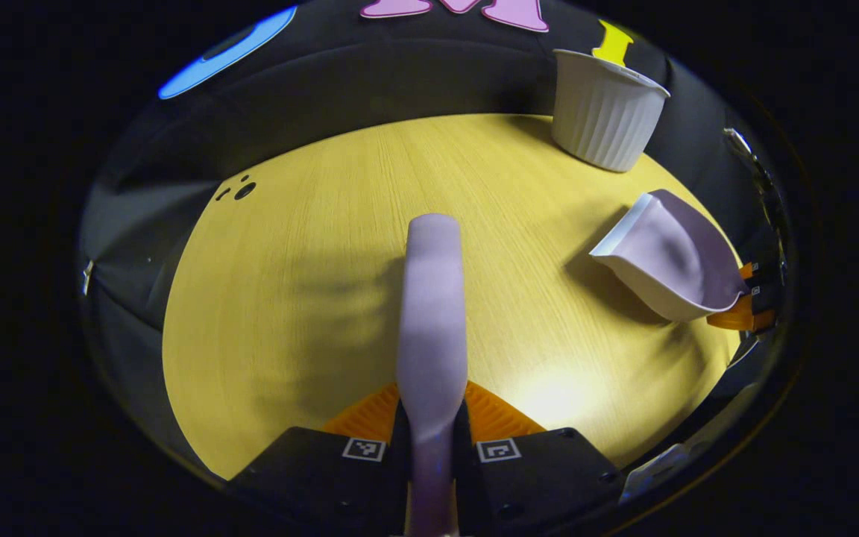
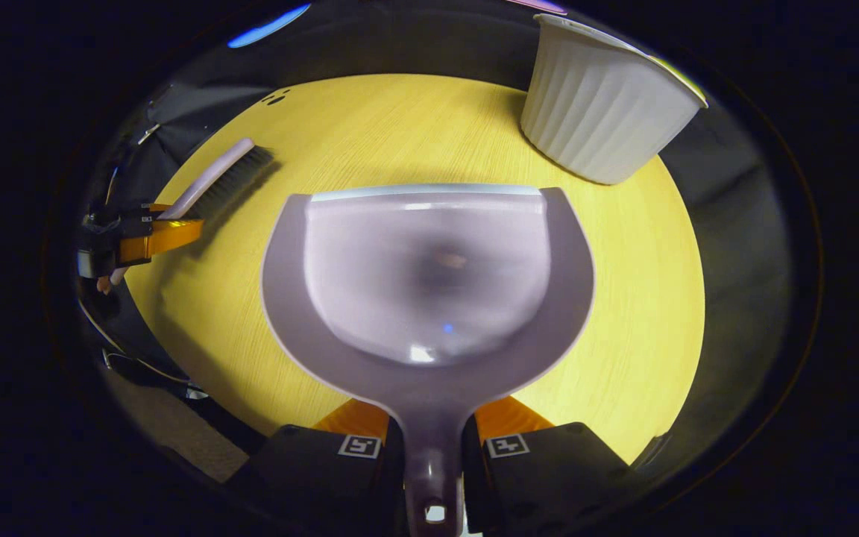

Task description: Pick up the small broom and dustpan from the desktop, sweep the trash into the dustpan with the broom, and then empty the trash into the garbage bin.

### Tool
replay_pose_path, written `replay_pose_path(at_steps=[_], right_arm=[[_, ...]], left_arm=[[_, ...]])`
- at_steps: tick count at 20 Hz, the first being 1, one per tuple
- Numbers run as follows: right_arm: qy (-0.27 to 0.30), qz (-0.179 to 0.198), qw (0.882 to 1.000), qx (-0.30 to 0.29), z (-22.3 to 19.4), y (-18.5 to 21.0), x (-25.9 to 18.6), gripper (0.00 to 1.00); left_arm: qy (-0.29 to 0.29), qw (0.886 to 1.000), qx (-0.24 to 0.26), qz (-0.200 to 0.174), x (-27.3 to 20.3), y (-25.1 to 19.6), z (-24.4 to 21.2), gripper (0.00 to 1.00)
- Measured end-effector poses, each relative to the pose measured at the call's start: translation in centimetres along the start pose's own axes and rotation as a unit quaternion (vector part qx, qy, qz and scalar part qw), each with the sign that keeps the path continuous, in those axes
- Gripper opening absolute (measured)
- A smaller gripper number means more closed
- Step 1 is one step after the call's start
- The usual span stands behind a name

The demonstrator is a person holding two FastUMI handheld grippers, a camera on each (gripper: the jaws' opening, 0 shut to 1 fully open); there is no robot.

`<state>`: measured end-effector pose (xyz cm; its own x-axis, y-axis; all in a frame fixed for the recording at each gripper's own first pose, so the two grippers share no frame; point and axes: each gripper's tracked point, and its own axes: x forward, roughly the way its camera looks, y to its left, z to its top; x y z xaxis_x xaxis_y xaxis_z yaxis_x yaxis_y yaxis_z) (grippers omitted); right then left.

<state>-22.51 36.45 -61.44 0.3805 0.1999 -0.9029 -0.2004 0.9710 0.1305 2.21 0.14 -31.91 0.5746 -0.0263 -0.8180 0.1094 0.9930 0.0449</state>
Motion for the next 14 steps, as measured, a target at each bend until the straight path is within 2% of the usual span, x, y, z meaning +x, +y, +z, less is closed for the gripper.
replay_pose_path(at_steps=[1,2,3,4,5,6,7,10,11,12,14], right_arm=[[0.001,-0.001,1.000,0.001,0.1,-0.1,0.2,0.37],[0.001,-0.002,1.000,0.001,0.2,-0.2,0.3,0.33],[0.001,0.000,1.000,0.004,0.4,-0.2,0.4,0.41],[-0.002,0.001,1.000,0.008,0.7,0.2,0.5,0.34],[-0.005,0.005,1.000,0.014,1.0,0.5,0.7,0.43],[-0.010,0.007,1.000,0.021,1.3,0.7,0.9,0.39],[-0.007,0.010,1.000,0.026,1.1,0.7,0.8,0.43],[-0.012,0.017,0.999,0.037,1.1,0.9,0.1,0.45],[-0.018,0.017,0.999,0.036,1.3,0.8,-0.6,0.45],[-0.025,0.016,0.999,0.032,1.4,0.7,-1.4,0.45],[-0.040,0.019,0.999,0.029,1.7,0.9,-2.9,0.46]], left_arm=[[0.001,1.000,0.005,0.002,0.3,0.0,-0.1,0.29],[0.004,1.000,0.007,0.002,0.3,-0.1,-0.1,0.31],[0.006,1.000,0.007,0.001,0.4,-0.1,-0.2,0.31],[0.009,1.000,0.006,0.000,0.6,-0.1,-0.4,0.31],[0.008,1.000,0.005,0.001,0.7,0.0,-0.5,0.31],[0.005,1.000,0.004,0.001,0.7,0.0,-0.3,0.33],[0.002,1.000,0.006,0.003,0.5,0.1,-0.1,0.36],[-0.005,1.000,0.016,0.011,-0.4,0.6,-0.2,0.34],[-0.008,1.000,0.018,0.013,-0.8,0.7,-0.3,0.29],[-0.012,1.000,0.018,0.015,-1.3,0.9,-0.3,0.34],[-0.021,0.999,0.012,0.022,-2.3,1.3,-0.2,0.34]])
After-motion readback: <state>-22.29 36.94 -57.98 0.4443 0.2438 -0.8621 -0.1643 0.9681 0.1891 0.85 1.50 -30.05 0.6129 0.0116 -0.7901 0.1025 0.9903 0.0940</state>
